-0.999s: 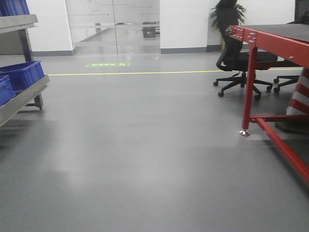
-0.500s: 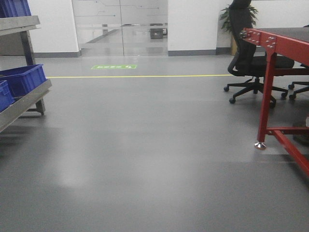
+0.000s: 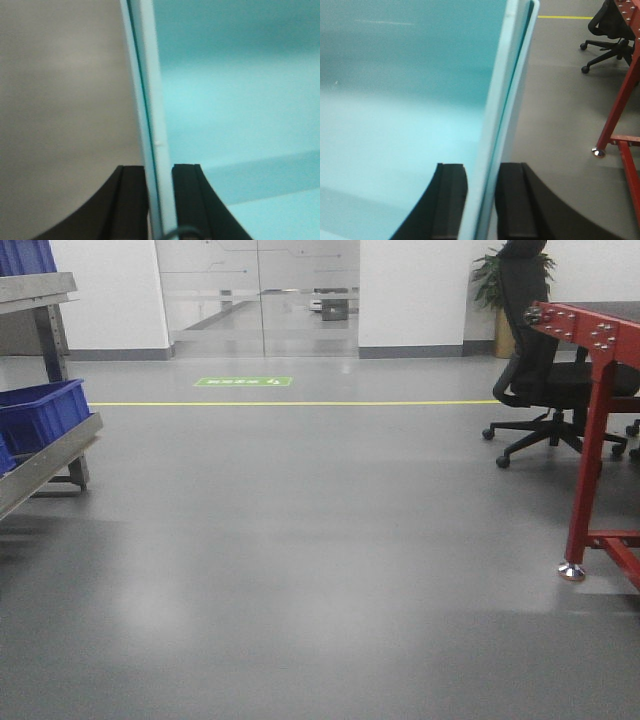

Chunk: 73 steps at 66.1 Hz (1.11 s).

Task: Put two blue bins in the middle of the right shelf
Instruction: 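Drive the base across the floor carrying the cyan bin in both grippers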

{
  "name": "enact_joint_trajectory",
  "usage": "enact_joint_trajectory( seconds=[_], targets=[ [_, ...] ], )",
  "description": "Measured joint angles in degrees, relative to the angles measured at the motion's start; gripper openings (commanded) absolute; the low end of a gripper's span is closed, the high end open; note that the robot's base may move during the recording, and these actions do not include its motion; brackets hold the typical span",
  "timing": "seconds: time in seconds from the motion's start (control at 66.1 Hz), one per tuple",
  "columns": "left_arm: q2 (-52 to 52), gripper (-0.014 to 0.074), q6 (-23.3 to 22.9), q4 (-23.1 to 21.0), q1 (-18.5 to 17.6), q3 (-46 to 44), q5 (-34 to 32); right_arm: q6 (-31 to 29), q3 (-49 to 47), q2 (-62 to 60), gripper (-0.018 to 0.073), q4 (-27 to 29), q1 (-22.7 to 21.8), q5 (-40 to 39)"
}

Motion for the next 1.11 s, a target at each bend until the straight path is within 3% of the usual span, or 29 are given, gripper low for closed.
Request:
enact_joint_trajectory(
  seconds=[1.105],
  targets=[
    [0.0, -0.0111, 0.0, 0.0, 0.0, 0.0, 0.0, 0.0, 0.0, 0.1, -0.0154, 0.0, 0.0, -0.2]
  ],
)
